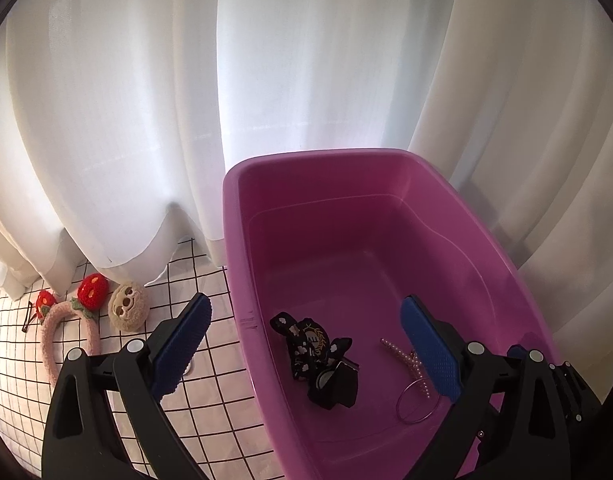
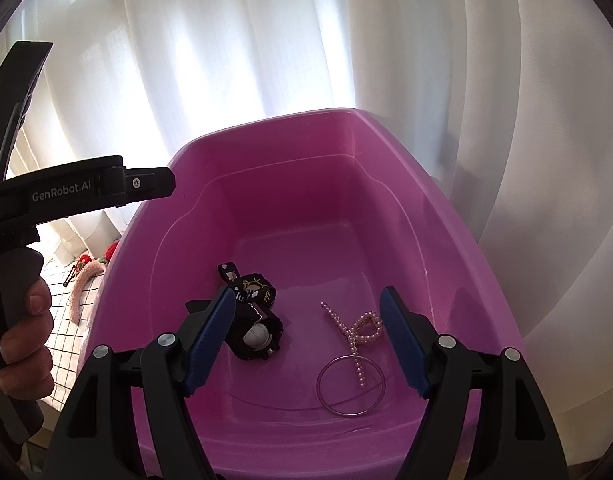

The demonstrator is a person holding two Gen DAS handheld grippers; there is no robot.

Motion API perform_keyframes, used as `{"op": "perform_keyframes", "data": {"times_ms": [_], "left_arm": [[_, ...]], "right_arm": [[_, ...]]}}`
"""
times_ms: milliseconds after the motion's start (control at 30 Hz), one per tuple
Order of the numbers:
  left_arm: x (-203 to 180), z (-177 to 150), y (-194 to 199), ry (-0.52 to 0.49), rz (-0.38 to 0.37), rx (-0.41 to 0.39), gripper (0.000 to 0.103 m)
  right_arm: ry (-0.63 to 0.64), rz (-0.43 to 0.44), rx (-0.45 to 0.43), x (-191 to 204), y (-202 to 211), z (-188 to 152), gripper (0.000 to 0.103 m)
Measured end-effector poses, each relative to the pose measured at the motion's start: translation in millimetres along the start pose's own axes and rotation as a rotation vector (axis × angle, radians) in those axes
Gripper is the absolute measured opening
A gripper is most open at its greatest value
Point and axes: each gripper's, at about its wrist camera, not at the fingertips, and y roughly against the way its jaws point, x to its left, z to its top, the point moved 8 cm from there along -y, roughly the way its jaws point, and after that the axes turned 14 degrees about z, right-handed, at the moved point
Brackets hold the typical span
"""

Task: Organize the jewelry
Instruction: 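Withdraw both tools and move toward the hair pin and silver bangle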

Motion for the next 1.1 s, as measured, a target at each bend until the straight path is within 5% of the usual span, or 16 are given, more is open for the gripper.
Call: {"op": "perform_keyframes", "data": {"times_ms": [533,1100], "left_arm": [[53.6,2.1,32.7,0.104,0.023,-0.039,0.097],[165.4,5.6,58.1,0.209,0.057,-0.062,0.097]], "right_arm": [[0.052,0.043,-0.025,35.5,6.2,6.9,0.071],[0.154,0.154,-0.033,137.2,-13.6,28.7,0.072]]}}
